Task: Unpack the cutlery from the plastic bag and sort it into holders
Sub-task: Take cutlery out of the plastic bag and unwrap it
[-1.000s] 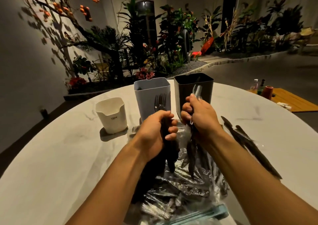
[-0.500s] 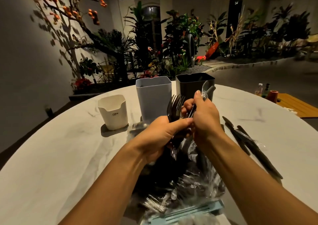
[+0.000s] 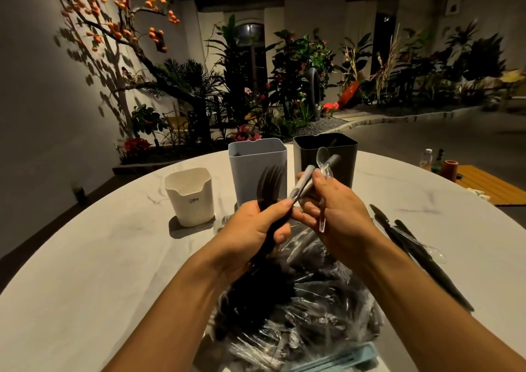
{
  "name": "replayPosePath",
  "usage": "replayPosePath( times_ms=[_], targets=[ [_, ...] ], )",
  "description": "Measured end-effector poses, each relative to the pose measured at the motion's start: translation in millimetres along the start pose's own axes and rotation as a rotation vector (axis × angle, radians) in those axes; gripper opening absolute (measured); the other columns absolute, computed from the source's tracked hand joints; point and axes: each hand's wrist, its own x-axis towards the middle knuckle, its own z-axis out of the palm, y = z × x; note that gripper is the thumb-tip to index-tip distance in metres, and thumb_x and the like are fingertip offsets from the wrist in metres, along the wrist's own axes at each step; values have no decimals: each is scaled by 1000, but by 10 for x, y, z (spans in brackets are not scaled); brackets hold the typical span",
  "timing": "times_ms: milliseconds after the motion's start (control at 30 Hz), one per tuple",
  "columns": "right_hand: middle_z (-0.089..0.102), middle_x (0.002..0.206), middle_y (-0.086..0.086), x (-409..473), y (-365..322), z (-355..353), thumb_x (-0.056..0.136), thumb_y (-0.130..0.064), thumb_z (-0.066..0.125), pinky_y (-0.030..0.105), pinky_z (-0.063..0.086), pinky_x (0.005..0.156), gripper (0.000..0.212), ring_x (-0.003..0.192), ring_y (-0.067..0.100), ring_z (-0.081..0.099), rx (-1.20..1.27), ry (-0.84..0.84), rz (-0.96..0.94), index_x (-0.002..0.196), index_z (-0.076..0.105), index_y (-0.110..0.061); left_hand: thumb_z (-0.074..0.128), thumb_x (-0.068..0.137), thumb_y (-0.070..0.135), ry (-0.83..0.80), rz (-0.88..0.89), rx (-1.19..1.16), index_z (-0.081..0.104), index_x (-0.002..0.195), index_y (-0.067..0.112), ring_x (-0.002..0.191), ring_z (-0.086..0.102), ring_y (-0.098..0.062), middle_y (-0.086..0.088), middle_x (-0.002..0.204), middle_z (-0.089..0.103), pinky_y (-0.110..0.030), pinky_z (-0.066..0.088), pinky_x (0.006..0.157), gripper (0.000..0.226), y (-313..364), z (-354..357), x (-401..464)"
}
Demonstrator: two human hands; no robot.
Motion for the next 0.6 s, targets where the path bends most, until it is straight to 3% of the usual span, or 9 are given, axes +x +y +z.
replayPosePath(
  times_ms=[100, 200, 333, 433, 500, 600],
  targets=[
    [51, 59, -1, -25, 2, -37, 106, -28, 38, 19, 51, 53, 37, 54, 8, 34, 55, -37, 72, 117, 62, -4, 43, 105, 33, 25, -13, -19, 67, 106, 0, 49, 39, -11, 1, 54, 46, -23, 36, 50, 42, -28, -21, -7],
    [47, 62, 0, -15, 27, -71, 106, -27, 37, 15, 30, 43, 37, 53, 8, 28, 70, -33, 110, 120, 62, -3, 41, 106, 32, 54, -7, -4, 66, 99, 4, 49, 39, -11, 1, 54, 44, -22, 37, 48, 39, -47, -12, 13],
    [45, 69, -2, 11, 44, -119, 107, -25, 36, 17, 25, 43, 34, 53, 7, 28, 19, -6, 105, 119, 61, -4, 37, 107, 29, 120, -15, -56, 62, 90, 7, 47, 37, -12, 0, 52, 40, -24, 34, 47, 37, -55, -3, 30],
    [38, 62, -2, 2, 17, -129, 107, -30, 34, 20, 22, 45, 34, 52, 10, 27, -122, -17, 119, 99, 57, -6, 40, 107, 31, 160, 2, -66, 54, 78, 11, 45, 33, -13, 0, 50, 37, -24, 32, 44, 38, -44, -6, 44],
    [35, 59, -1, -13, 13, -102, 106, -35, 34, 21, 26, 45, 39, 51, 11, 28, -177, -34, 139, 80, 48, -11, 43, 105, 38, 180, 29, -4, 50, 66, 14, 45, 33, -14, 0, 48, 35, -24, 32, 46, 46, -41, -3, 59],
    [33, 60, 1, -15, 27, -30, 105, -40, 34, 25, 33, 48, 46, 50, 13, 29, -224, -48, 129, 67, 39, -16, 47, 102, 43, 228, 74, 90, 44, 55, 17, 44, 34, -14, 2, 46, 36, -28, 32, 51, 53, -33, 26, 68]
  ],
)
